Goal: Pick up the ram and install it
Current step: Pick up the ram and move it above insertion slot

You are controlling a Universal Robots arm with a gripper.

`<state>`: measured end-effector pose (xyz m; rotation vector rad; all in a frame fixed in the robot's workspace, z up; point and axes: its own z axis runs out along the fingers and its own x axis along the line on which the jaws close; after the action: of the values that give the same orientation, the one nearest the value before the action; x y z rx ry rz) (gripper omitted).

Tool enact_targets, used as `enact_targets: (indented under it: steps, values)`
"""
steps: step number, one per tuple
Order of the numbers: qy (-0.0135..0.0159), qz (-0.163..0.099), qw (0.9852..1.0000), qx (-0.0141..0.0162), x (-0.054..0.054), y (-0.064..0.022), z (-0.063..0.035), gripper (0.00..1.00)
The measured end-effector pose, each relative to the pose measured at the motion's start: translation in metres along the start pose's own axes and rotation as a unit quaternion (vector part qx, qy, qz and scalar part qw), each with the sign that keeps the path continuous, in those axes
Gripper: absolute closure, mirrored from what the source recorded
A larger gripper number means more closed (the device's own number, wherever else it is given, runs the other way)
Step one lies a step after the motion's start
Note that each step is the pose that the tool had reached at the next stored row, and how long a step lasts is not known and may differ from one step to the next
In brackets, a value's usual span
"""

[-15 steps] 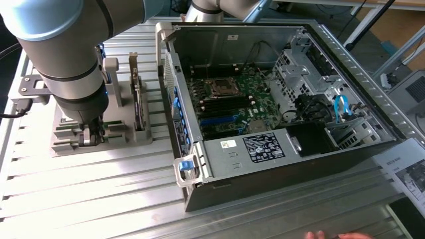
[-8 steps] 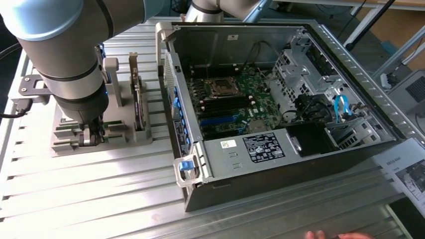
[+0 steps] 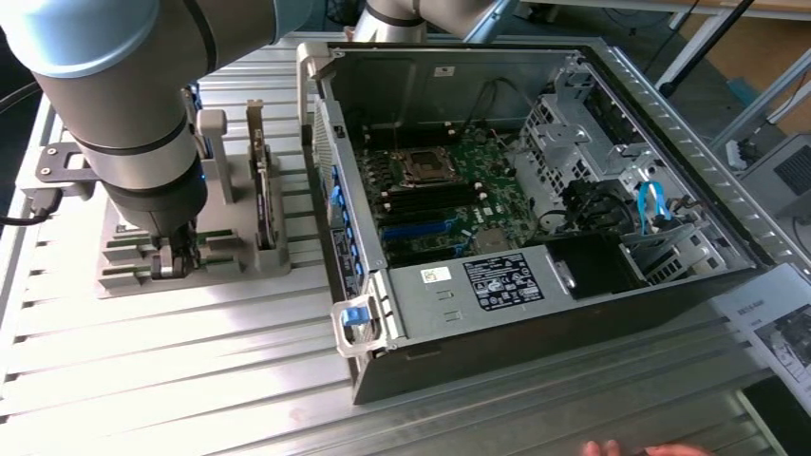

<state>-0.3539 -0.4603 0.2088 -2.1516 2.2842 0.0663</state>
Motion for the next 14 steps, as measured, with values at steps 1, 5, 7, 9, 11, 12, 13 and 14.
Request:
enact_targets:
  steps: [1,5,7,9,11,12,13,14]
  values:
    - [0.0,0.0,1.0,0.0,0.0,0.0,0.0,0.88]
    - [0.0,0.0,1.0,0.0,0.0,0.0,0.0,0.88]
    - [0.0,0.0,1.0,0.0001,0.0,0.0,-0.0003,0.88]
    - [0.0,0.0,1.0,0.0,-0.0001,0.0,-0.0013,0.88]
    - [0.0,0.0,1.0,0.0001,-0.0001,0.0,-0.0021,0.88]
    - [0.0,0.0,1.0,0.0001,-0.0001,0.0,-0.0026,0.88]
    - [0.0,0.0,1.0,0.0,-0.0001,0.0,-0.0033,0.88]
    - [0.0,0.0,1.0,0.0,-0.0001,0.0,-0.0038,0.88]
